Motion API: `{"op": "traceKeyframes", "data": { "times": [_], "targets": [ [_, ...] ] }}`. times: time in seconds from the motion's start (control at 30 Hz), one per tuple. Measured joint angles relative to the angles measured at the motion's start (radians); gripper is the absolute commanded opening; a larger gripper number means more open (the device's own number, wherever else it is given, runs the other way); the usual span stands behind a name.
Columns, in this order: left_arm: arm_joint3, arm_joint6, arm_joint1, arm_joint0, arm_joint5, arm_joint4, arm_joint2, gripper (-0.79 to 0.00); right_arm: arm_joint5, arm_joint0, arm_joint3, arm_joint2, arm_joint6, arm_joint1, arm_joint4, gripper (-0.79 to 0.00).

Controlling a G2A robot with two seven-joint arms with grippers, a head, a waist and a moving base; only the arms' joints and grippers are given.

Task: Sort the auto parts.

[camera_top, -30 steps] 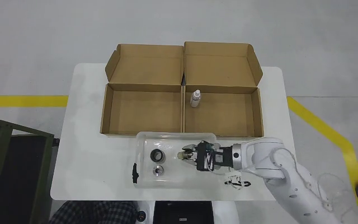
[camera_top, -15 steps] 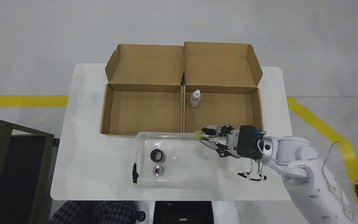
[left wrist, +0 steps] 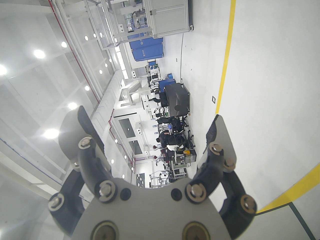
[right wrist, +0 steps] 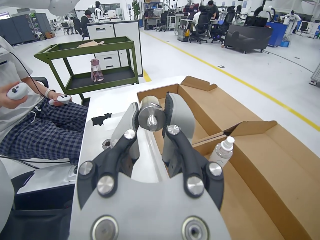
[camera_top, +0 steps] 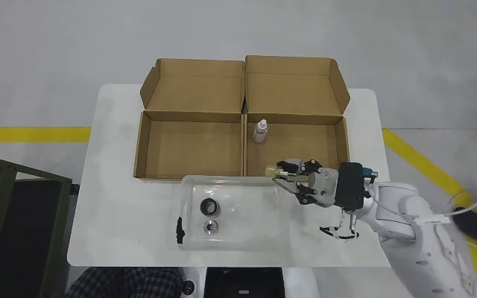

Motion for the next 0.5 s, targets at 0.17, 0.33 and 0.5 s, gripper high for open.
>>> {"op": "traceKeyframes", "data": {
  "times": [0.17,0.33,0.5],
  "targets": [
    [0.0,0.0,0.0,0.0,0.0,0.0,0.0,0.0,0.026,0.009,-0.009,-0.007,0.011,-0.002,-0.047,-0.785],
    [0.0,0.0,0.0,0.0,0.0,0.0,0.0,0.0,0.06,0.031,-0.005,-0.025,0.057,-0.004,-0.102,-0.785],
    [0.0,0.0,0.0,0.0,0.0,0.0,0.0,0.0,0.101,0.062,0.009,-0.046,0.146,-0.005,-0.129,-0.785]
  ]
}}
